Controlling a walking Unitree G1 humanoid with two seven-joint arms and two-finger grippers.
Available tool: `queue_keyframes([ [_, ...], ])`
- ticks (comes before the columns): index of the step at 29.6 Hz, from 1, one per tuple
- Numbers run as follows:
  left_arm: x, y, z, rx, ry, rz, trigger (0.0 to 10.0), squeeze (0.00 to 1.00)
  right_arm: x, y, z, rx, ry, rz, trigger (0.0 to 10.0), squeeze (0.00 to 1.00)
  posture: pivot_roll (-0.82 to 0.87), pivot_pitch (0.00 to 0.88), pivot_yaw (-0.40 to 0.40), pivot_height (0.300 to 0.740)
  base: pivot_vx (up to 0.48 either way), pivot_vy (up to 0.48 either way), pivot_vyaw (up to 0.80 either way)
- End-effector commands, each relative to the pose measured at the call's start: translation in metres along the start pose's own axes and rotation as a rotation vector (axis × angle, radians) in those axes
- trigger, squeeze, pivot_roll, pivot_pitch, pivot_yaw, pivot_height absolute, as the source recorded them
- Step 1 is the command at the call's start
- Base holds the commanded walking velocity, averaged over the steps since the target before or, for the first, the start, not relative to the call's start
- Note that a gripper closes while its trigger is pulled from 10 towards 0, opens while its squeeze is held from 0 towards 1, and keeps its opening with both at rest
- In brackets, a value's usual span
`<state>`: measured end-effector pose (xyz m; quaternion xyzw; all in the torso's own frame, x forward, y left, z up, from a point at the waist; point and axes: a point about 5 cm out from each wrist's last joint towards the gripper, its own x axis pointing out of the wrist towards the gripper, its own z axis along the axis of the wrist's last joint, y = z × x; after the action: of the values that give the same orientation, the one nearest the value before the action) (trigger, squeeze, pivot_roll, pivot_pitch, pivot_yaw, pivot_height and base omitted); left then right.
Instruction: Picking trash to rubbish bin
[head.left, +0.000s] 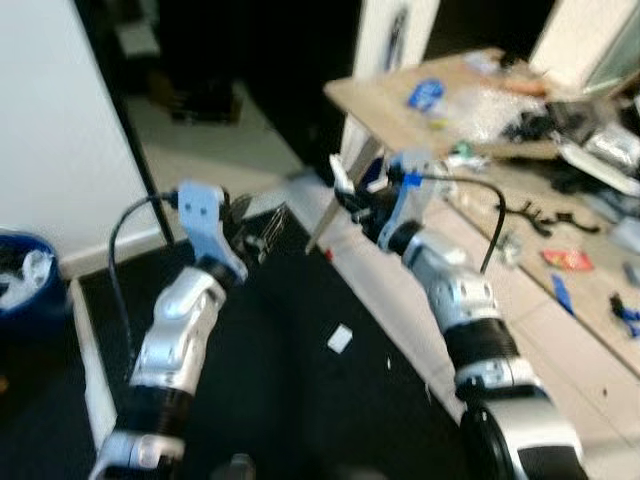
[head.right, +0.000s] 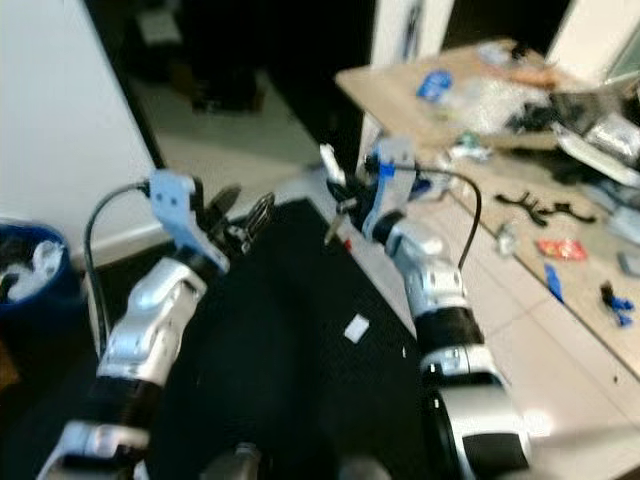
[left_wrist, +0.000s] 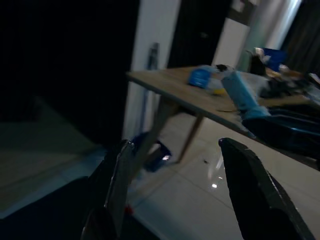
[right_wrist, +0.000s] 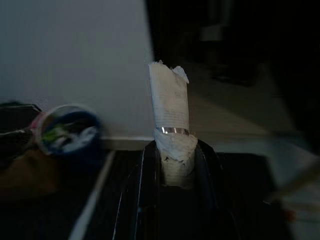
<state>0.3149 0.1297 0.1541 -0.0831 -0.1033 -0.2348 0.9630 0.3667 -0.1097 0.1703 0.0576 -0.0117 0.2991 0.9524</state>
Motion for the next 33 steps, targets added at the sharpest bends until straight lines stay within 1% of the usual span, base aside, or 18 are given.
queue_keyframes([
  [1, -0.0003, -0.0020, -0.0018, -0.016, 0.003, -0.006, 10.0, 0.00, -0.0018, -0.0017, -0.0038, 0.000, 0.015, -0.003, 10.0, 0.00, -0.08, 0.000, -0.056, 0.740, 0.000, 0.000, 0.79],
  [33, -0.0006, -0.0019, -0.0023, -0.012, 0.006, -0.011, 10.0, 0.00, -0.0014, -0.0007, -0.0053, -0.006, 0.024, 0.012, 10.0, 0.00, -0.08, 0.000, -0.056, 0.740, 0.000, 0.000, 0.79],
])
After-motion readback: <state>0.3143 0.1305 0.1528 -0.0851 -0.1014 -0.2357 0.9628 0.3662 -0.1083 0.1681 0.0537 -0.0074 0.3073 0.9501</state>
